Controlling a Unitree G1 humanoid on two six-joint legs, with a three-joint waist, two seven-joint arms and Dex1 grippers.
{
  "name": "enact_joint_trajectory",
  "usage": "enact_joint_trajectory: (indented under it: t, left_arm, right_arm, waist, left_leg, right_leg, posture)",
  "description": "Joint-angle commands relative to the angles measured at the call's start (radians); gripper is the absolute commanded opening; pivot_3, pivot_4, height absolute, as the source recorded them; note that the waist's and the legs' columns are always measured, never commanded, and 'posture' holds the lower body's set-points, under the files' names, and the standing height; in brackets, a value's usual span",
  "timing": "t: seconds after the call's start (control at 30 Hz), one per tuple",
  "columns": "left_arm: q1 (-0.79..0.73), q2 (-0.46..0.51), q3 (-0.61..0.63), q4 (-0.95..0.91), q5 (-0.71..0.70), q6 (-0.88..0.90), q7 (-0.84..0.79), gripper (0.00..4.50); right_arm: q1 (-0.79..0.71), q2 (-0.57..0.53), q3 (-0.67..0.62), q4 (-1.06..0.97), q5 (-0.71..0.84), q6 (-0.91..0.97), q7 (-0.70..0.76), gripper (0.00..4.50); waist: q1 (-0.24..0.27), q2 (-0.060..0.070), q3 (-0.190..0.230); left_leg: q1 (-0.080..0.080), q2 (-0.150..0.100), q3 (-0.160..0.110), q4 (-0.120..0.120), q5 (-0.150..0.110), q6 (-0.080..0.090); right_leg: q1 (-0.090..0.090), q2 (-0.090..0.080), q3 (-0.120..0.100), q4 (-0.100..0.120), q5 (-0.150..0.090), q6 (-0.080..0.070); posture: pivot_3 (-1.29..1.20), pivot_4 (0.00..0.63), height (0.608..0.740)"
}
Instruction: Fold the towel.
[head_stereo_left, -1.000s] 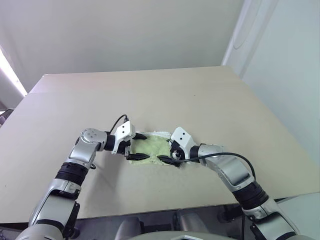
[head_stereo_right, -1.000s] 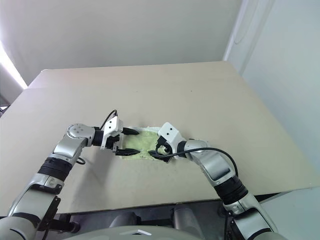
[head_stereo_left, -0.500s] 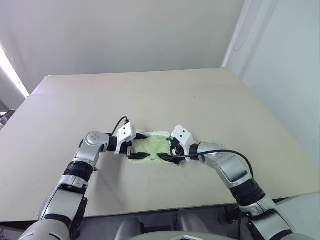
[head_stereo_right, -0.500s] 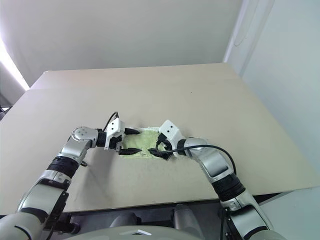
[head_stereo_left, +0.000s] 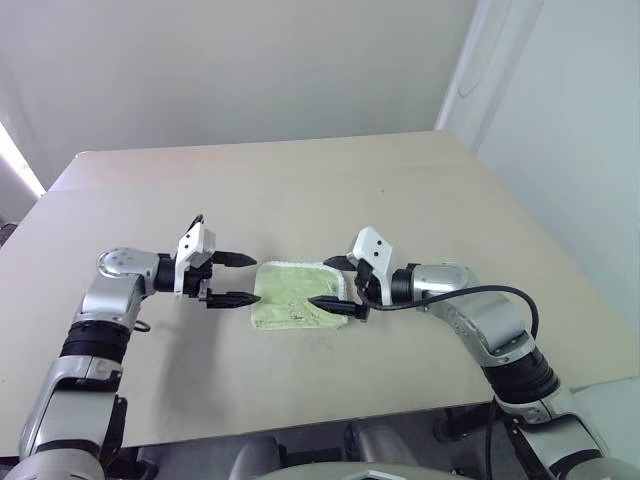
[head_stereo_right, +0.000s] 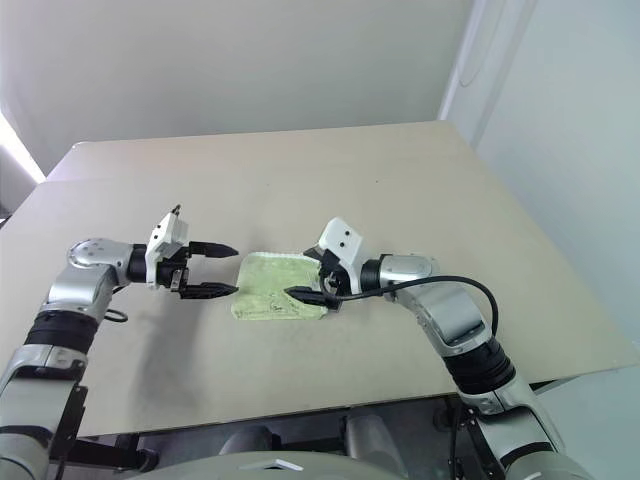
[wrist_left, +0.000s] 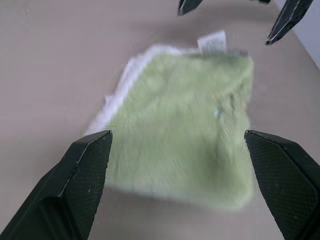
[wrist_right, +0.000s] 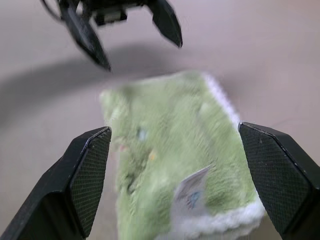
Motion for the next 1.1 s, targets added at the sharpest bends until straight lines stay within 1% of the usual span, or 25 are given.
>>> enact_joint_trajectory:
  t: [0.03, 0.17, 0.3, 0.43, 0.6, 0.7, 0.93, 1.1]
  left_arm:
    - [0.022, 0.037, 0.043, -0.039, -0.004, 0.003, 0.033, 4.47]
    - [0.057, 0.044, 0.048, -0.081, -0.013, 0.027, 0.055, 4.47]
    - [0.085, 0.045, 0.048, -0.162, -0.025, 0.069, 0.076, 4.47]
    - [0.104, 0.046, 0.045, -0.254, -0.033, 0.130, 0.103, 4.47]
    - [0.089, 0.046, 0.042, -0.316, -0.045, 0.202, 0.127, 4.47]
    - [0.079, 0.046, 0.035, -0.325, -0.036, 0.211, 0.139, 4.47]
    - [0.066, 0.037, 0.029, -0.378, -0.047, 0.273, 0.172, 4.47]
    - [0.056, 0.038, 0.027, -0.396, -0.047, 0.289, 0.193, 4.47]
  right_arm:
    - [0.002, 0.005, 0.047, -0.028, -0.019, -0.084, 0.042, 4.27]
    - [-0.005, 0.023, 0.049, 0.011, -0.027, -0.143, 0.058, 4.27]
    - [-0.019, 0.006, 0.097, 0.065, -0.094, -0.239, 0.095, 4.27]
    - [-0.030, 0.010, 0.128, 0.123, -0.151, -0.295, 0.108, 4.27]
    - [-0.038, 0.019, 0.152, 0.211, -0.209, -0.380, 0.125, 4.27]
    - [-0.051, 0.030, 0.173, 0.267, -0.254, -0.438, 0.129, 4.27]
    - [-0.063, 0.076, 0.206, 0.342, -0.339, -0.511, 0.110, 4.27]
    - [-0.075, 0.099, 0.221, 0.401, -0.427, -0.582, 0.050, 4.27]
  waist:
    - [0.001, 0.000, 0.000]
    - [0.004, 0.000, 0.000]
    - [0.002, 0.000, 0.000]
    - [0.002, 0.000, 0.000]
    - [0.001, 0.000, 0.001]
    - [0.000, 0.000, 0.001]
    - [0.001, 0.000, 0.001]
    - [-0.001, 0.000, 0.001]
  left_leg:
    - [0.000, 0.000, -0.001, 0.000, 0.000, 0.000]
    - [0.000, 0.000, -0.001, 0.000, 0.000, 0.000]
    - [-0.001, 0.000, 0.000, 0.001, 0.000, 0.000]
    - [0.000, 0.000, 0.000, 0.000, 0.000, 0.000]
    - [0.000, 0.000, 0.000, 0.000, 0.000, 0.000]
    - [0.000, 0.000, 0.000, 0.000, 0.000, 0.000]
    - [0.000, 0.000, 0.000, 0.000, 0.000, 0.000]
    - [0.000, 0.000, 0.000, 0.000, 0.000, 0.000]
  right_leg:
    - [0.000, 0.000, -0.001, 0.000, 0.000, 0.000]
    - [0.000, 0.000, -0.001, 0.000, 0.000, 0.000]
    - [0.001, -0.001, 0.000, 0.000, 0.000, 0.000]
    - [0.000, 0.000, -0.001, 0.000, 0.000, 0.000]
    - [0.000, 0.000, 0.000, 0.000, 0.000, 0.000]
    - [0.000, 0.000, 0.000, 0.000, 0.000, 0.000]
    - [0.000, 0.000, 0.000, 0.000, 0.000, 0.000]
    - [0.000, 0.000, 0.000, 0.000, 0.000, 0.000]
  posture:
    - [0.00, 0.000, 0.712]
    - [0.00, 0.000, 0.712]
    - [0.00, 0.000, 0.712]
    - [0.00, 0.000, 0.712]
    - [0.00, 0.000, 0.712]
    - [0.00, 0.000, 0.712]
    - [0.00, 0.000, 0.712]
    - [0.00, 0.000, 0.712]
